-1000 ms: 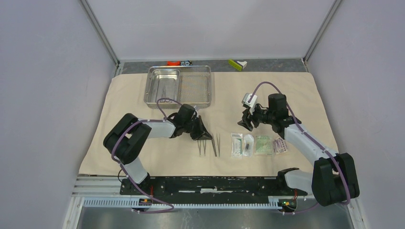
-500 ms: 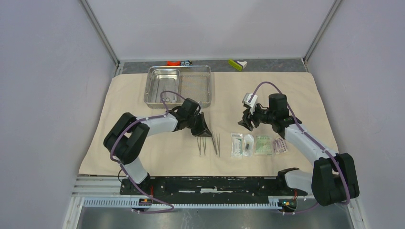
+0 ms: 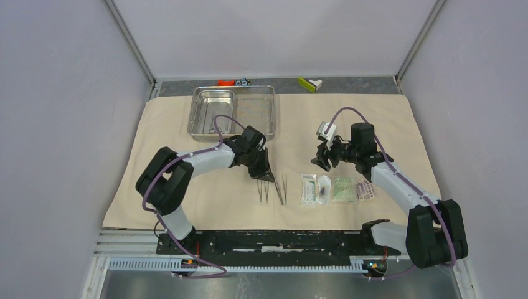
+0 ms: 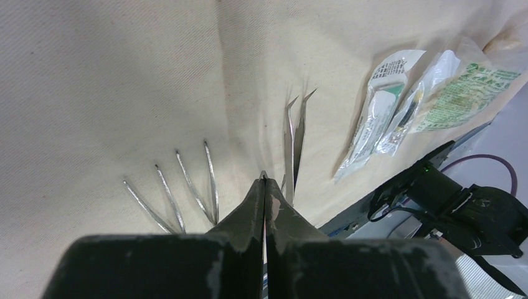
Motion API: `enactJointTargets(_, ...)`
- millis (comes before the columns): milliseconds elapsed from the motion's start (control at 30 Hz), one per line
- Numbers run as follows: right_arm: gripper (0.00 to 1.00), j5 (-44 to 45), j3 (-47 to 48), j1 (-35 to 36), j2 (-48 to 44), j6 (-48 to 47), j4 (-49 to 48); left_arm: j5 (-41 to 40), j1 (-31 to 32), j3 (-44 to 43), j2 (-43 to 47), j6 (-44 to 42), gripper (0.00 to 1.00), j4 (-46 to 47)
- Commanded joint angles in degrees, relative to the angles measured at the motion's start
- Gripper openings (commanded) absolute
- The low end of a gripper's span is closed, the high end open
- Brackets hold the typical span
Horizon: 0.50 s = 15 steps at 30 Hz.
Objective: Open and lay out the surgical kit
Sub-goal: Place the medical item in the surgical kit.
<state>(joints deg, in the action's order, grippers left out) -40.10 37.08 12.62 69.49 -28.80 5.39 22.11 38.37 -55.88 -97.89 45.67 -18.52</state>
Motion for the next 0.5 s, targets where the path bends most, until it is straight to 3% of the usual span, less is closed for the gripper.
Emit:
enactJointTargets(0,0.66,-1.12,-0.16,-0.29,0.42,-0.45,-1.55,-1.96,0.21,-3.44,-1.01,-4.35,0.02,-4.55)
enactJointTargets(467,0.66,-1.56,-0.87,-1.00,0.07,-0.99,-1.35,-0.15,0.30,-7.32,-3.56,-7.98,0.02,-7.84)
